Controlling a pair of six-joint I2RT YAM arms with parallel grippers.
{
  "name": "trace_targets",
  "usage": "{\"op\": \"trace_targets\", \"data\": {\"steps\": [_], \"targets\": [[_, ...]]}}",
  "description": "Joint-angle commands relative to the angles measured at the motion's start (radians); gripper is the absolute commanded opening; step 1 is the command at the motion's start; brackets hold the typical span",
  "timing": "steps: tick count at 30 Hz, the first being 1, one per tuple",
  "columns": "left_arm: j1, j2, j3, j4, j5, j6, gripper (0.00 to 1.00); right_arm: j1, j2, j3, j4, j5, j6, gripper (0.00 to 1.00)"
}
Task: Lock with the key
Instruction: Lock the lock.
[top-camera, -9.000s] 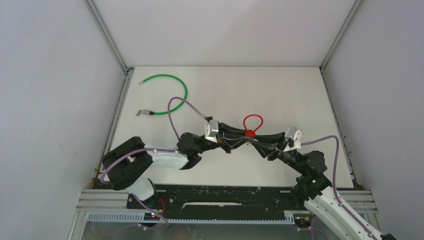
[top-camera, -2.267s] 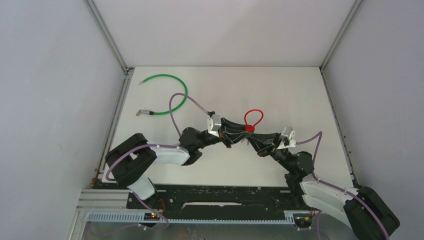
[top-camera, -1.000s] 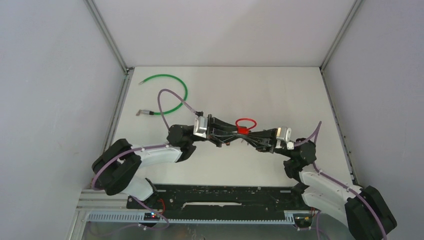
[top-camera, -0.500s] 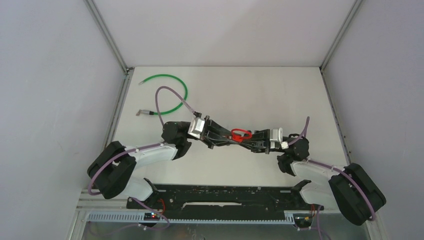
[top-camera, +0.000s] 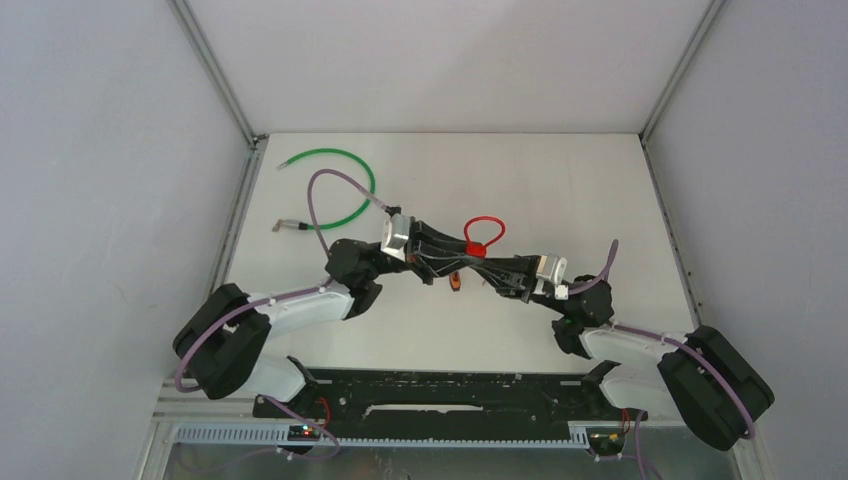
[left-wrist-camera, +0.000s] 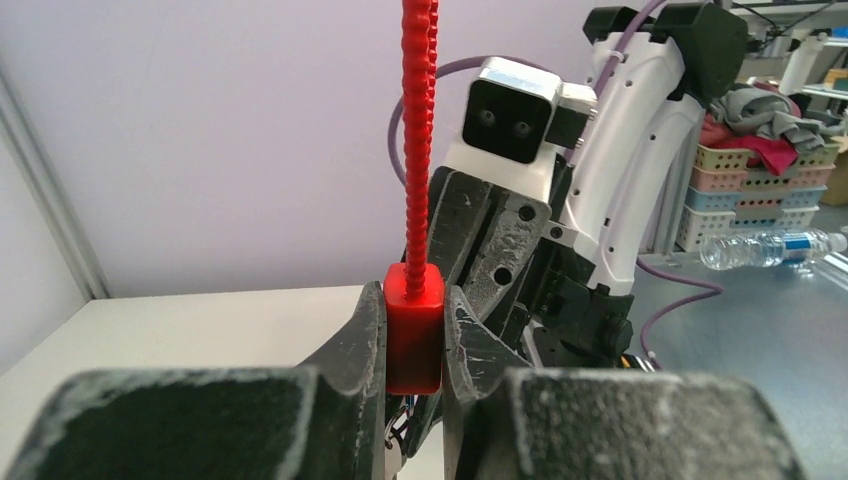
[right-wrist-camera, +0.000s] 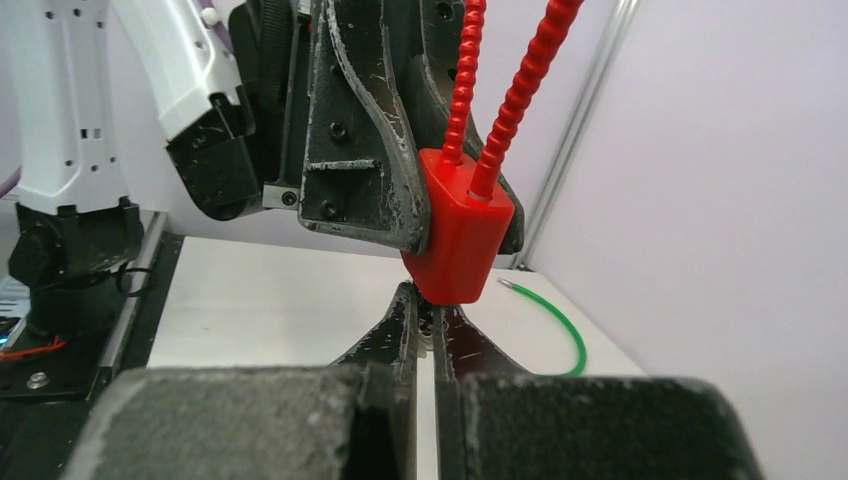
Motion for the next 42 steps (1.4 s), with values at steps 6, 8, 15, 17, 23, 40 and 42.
{"op": "trace_targets", "data": {"steps": [6, 8, 15, 17, 23, 40, 42], "targets": [[-0.056, -0.115, 0.035, 0.223, 0.003, -0.102, 0.0, -0.011, 0.089, -0.048, -0.208, 0.033, -0.043, 0.0], [-0.056, -0.124, 0.037, 0.222, 0.032, -0.11, 0.0, -0.019, 0.104, -0.043, -0.166, -0.067, -0.012, 0.0], [-0.056, -0.155, 0.064, 0.222, 0.041, -0.146, 0.0, -0.019, 0.154, -0.025, -0.164, -0.035, 0.015, 0.0], [-0.056, -0.161, 0.06, 0.223, 0.021, -0.141, 0.0, -0.02, 0.129, -0.023, -0.226, 0.058, -0.001, 0.0], [-0.057, -0.187, 0.004, 0.222, -0.052, -0.07, 0.0, 0.013, 0.054, -0.025, -0.364, 0.344, -0.05, 0.0], [-0.06, -0.167, 0.093, 0.222, 0.197, -0.154, 0.0, 0.019, 0.067, -0.033, -0.286, -0.039, -0.108, 0.0], [-0.062, -0.182, 0.087, 0.222, 0.22, -0.149, 0.0, 0.017, 0.08, -0.034, -0.258, -0.101, -0.098, 0.0]]}}
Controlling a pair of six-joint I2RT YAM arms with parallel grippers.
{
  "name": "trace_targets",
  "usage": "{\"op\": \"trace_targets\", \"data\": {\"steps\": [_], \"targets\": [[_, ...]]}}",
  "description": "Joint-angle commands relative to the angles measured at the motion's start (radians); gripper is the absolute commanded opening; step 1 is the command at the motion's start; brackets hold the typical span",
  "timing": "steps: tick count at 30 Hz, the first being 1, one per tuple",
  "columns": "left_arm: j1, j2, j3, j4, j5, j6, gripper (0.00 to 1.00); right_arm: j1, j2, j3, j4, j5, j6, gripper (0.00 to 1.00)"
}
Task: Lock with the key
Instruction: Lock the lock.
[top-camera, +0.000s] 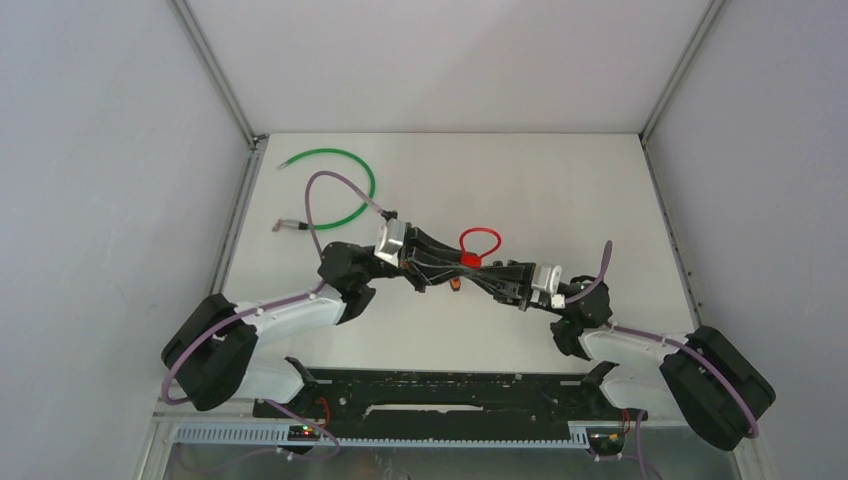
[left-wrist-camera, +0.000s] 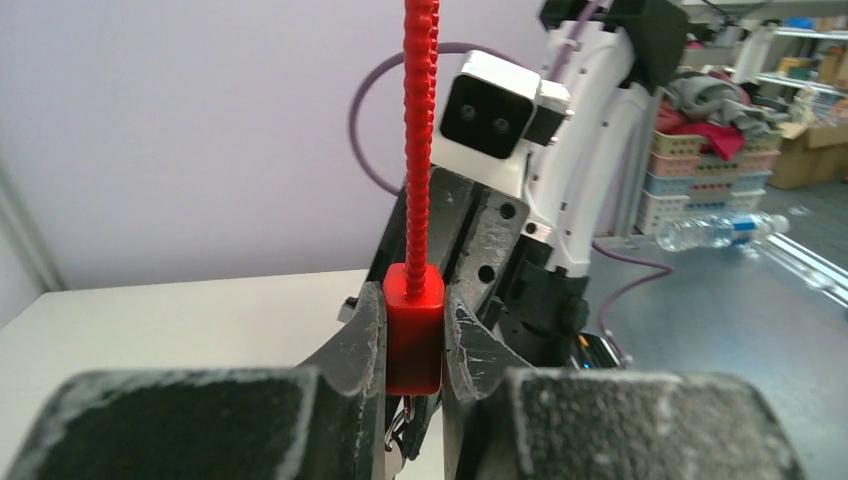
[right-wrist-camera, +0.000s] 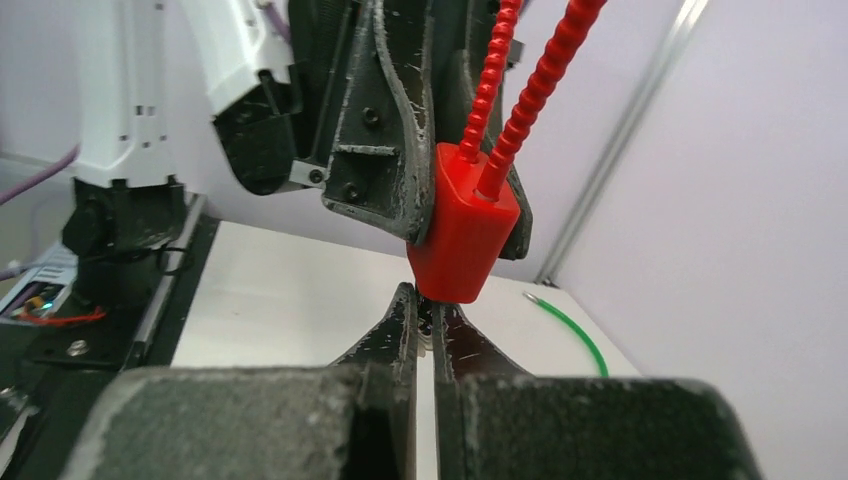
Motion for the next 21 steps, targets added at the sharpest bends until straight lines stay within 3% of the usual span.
{"op": "trace_targets", "data": {"steps": [1, 4, 7, 12, 15, 17, 21], "targets": [[-0.064, -0.114, 0.118, 0.291, 0.215, -0.124, 0.0, -0.03, 0.096, -0.034, -0.208, -0.127, -0.037, 0.0], [-0.063, -0.13, 0.113, 0.291, 0.229, -0.121, 0.0, -0.031, 0.115, -0.032, -0.166, -0.169, -0.016, 0.0], [-0.062, -0.139, 0.095, 0.291, 0.179, -0.1, 0.0, -0.033, 0.122, -0.034, -0.166, -0.088, -0.003, 0.0], [-0.061, -0.152, 0.047, 0.289, 0.061, -0.037, 0.0, -0.029, 0.083, -0.036, -0.254, 0.237, 0.032, 0.0], [-0.058, -0.163, 0.014, 0.29, -0.03, 0.005, 0.0, -0.005, 0.053, -0.046, -0.282, 0.595, 0.052, 0.0], [-0.059, -0.167, -0.008, 0.289, -0.096, 0.03, 0.0, 0.004, 0.033, -0.054, -0.287, 0.713, 0.054, 0.0], [-0.059, -0.173, -0.035, 0.289, -0.183, 0.062, 0.0, 0.008, 0.025, -0.059, -0.294, 0.644, 0.022, 0.0]]}}
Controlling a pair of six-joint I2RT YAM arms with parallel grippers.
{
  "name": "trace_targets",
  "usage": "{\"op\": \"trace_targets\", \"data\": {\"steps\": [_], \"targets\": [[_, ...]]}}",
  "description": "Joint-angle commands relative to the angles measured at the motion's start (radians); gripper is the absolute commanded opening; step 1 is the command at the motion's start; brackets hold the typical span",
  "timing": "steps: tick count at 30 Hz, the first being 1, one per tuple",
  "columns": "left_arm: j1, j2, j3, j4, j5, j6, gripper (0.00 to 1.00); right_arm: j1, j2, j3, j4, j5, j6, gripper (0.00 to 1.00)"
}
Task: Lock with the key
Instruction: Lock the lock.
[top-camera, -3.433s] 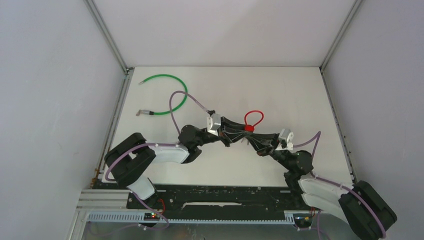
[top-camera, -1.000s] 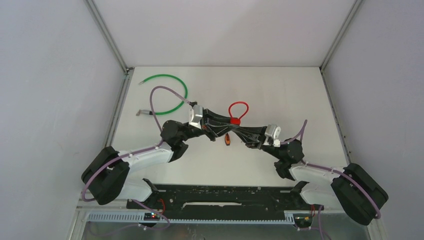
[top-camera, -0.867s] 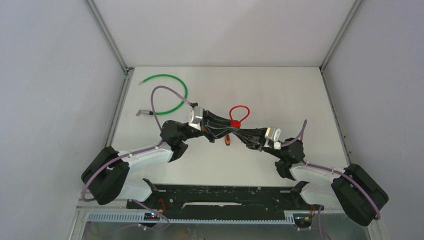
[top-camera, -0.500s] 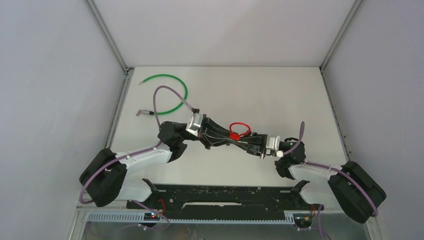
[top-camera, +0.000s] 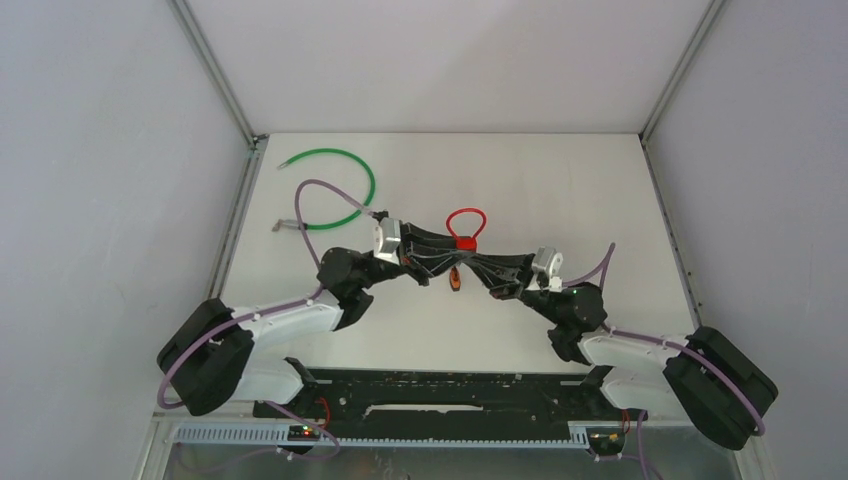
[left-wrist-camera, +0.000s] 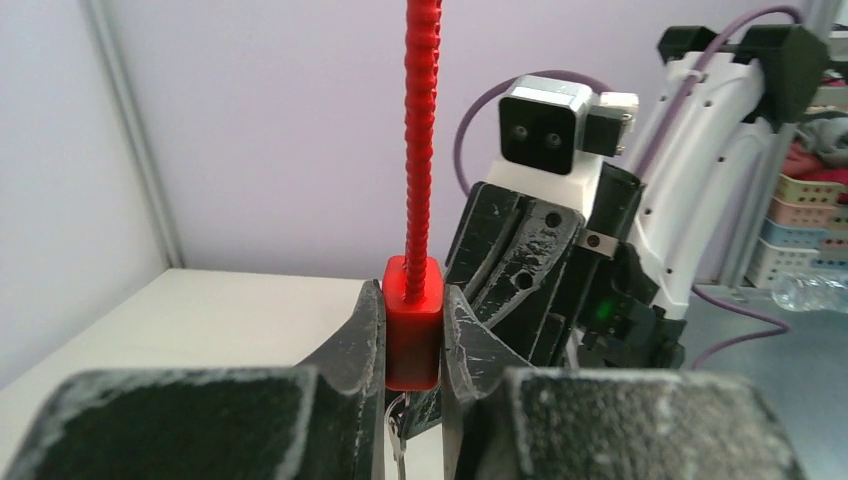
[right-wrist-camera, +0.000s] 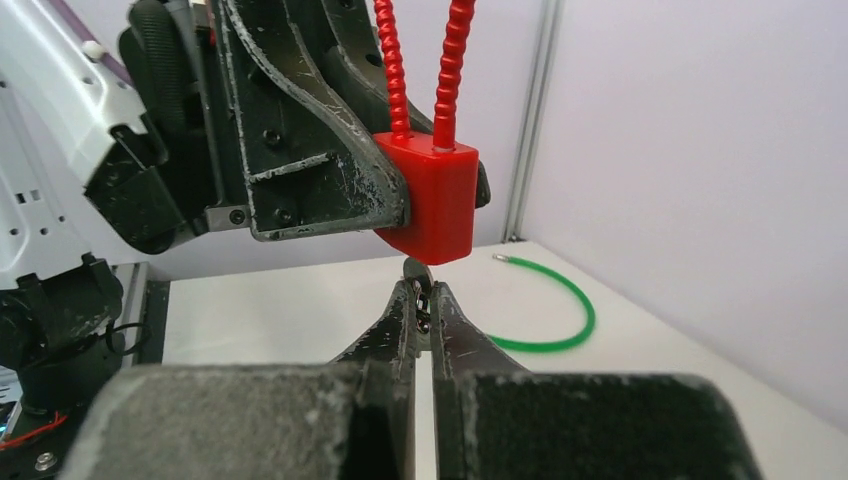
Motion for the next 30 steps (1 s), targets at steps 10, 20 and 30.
{"op": "trace_targets", "data": {"steps": [10, 20, 30], "targets": [[-0.049, -0.118, 0.062, 0.307, 0.08, -0.09, 0.0, -0.029, 0.107, 0.016, -0.349, -0.207, -0.22, 0.0], [-0.049, -0.109, 0.099, 0.306, 0.189, -0.151, 0.0, -0.03, 0.104, 0.034, -0.392, -0.348, -0.255, 0.0], [-0.046, -0.176, 0.048, 0.305, 0.097, -0.075, 0.0, -0.027, 0.108, 0.075, -0.569, 0.254, -0.234, 0.0]]}}
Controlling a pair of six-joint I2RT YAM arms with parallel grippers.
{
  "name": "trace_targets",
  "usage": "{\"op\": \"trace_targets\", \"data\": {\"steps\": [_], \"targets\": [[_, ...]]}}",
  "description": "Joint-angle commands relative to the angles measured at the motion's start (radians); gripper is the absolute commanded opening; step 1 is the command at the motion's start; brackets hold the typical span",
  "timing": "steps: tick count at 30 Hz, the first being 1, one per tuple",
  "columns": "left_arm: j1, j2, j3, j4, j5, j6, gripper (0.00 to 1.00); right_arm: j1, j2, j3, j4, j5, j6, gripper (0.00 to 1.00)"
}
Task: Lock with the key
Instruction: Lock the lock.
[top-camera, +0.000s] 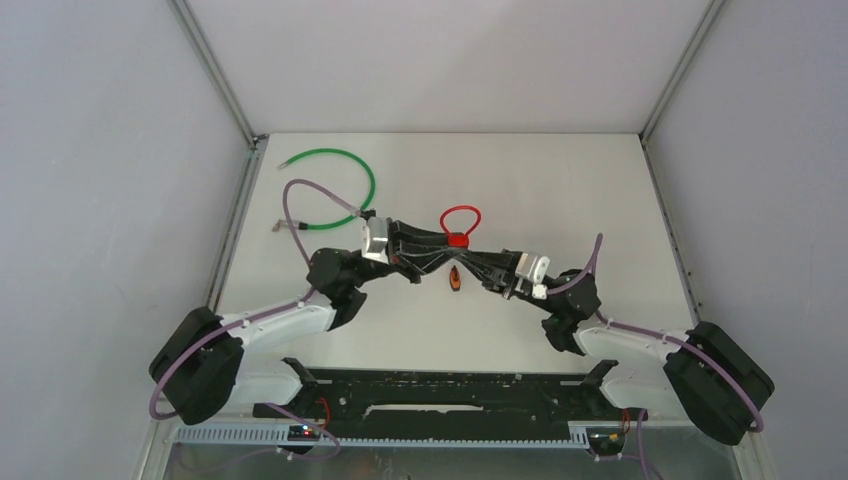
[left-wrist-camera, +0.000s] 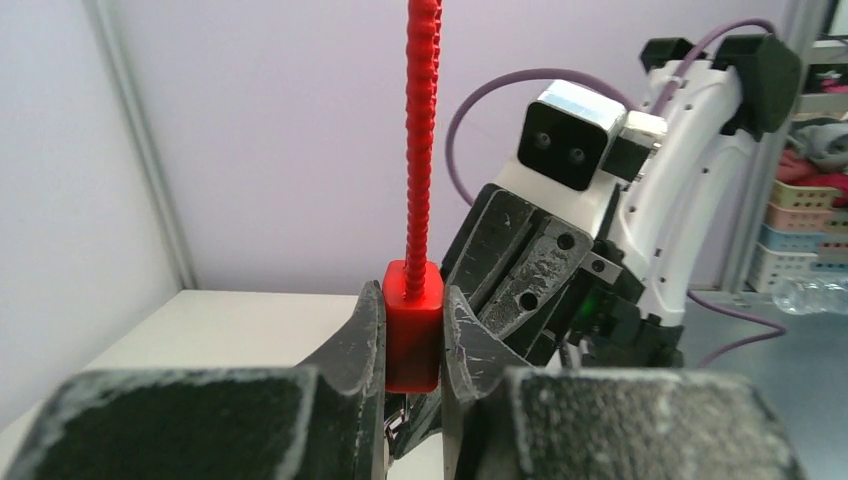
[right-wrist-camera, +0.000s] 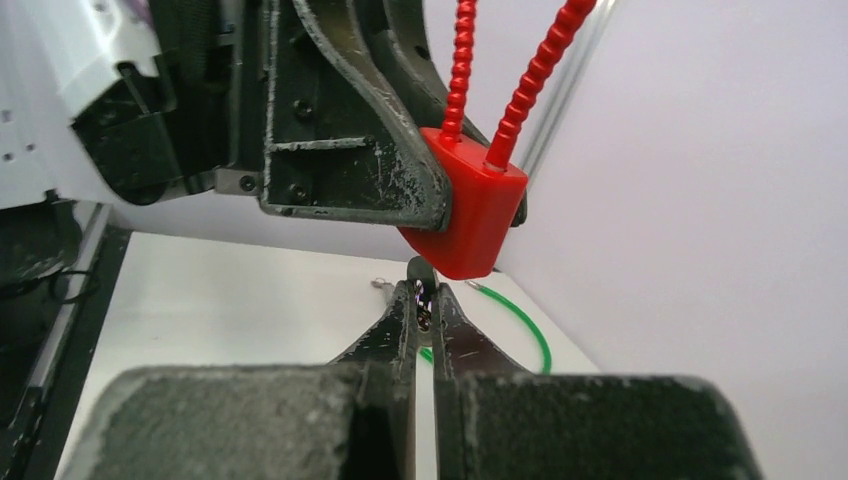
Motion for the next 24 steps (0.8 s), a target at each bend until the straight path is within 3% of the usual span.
{"op": "trace_targets", "data": {"steps": [1, 5, 8, 11, 14, 24], "targets": [[-0.068, -0.132, 0.057, 0.295, 0.056, -0.039, 0.0, -0.025, 0.071, -0.013, -0.497, 0.462, -0.003, 0.0], [-0.06, -0.157, 0.019, 0.295, 0.004, -0.01, 0.0, -0.028, 0.05, -0.014, -0.513, 0.553, 0.014, 0.0], [-0.055, -0.161, 0.012, 0.295, -0.001, -0.01, 0.0, -0.033, 0.038, -0.022, -0.494, 0.473, 0.005, 0.0], [-0.053, -0.156, 0.014, 0.295, 0.002, -0.014, 0.0, -0.034, 0.014, -0.051, -0.433, 0.348, -0.016, 0.18], [-0.053, -0.15, 0.017, 0.294, 0.008, -0.02, 0.0, -0.034, -0.013, -0.097, -0.342, 0.28, -0.021, 0.3], [-0.053, -0.142, 0.012, 0.295, 0.01, -0.03, 0.0, -0.046, -0.042, -0.209, -0.064, 0.198, 0.021, 0.5]]}}
